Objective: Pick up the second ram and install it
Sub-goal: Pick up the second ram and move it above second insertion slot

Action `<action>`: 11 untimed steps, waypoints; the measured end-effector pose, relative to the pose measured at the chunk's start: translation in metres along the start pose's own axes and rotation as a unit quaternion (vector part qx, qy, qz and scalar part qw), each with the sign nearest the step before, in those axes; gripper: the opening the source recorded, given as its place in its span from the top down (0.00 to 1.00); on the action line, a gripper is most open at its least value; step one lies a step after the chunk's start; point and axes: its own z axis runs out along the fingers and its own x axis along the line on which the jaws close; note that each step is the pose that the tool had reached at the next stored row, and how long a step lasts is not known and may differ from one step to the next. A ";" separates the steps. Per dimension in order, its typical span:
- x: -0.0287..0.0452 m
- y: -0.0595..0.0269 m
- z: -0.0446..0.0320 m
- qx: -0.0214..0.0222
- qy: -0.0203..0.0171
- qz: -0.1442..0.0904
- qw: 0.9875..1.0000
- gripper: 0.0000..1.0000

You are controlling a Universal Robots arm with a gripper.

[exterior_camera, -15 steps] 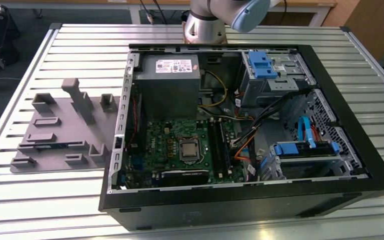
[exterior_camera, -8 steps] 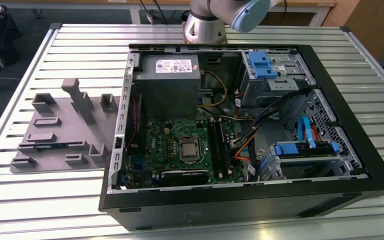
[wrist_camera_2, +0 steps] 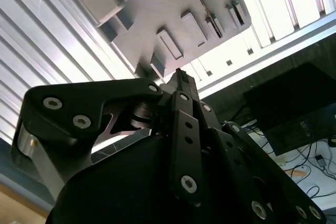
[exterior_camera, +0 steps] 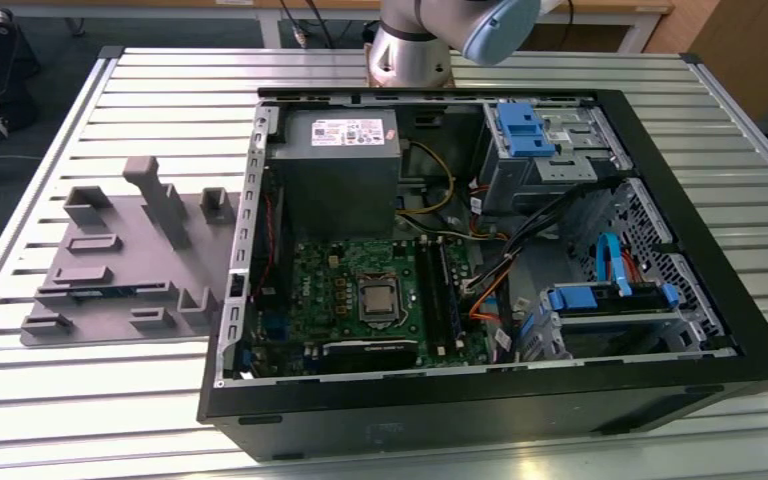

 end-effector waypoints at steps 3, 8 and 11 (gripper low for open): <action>0.0000 0.0000 0.0000 0.000 0.000 -0.011 1.000 0.89; 0.0000 0.0000 0.0000 -0.001 0.001 -0.027 1.000 0.89; 0.0000 0.0000 0.0000 -0.001 0.002 -0.036 0.999 0.89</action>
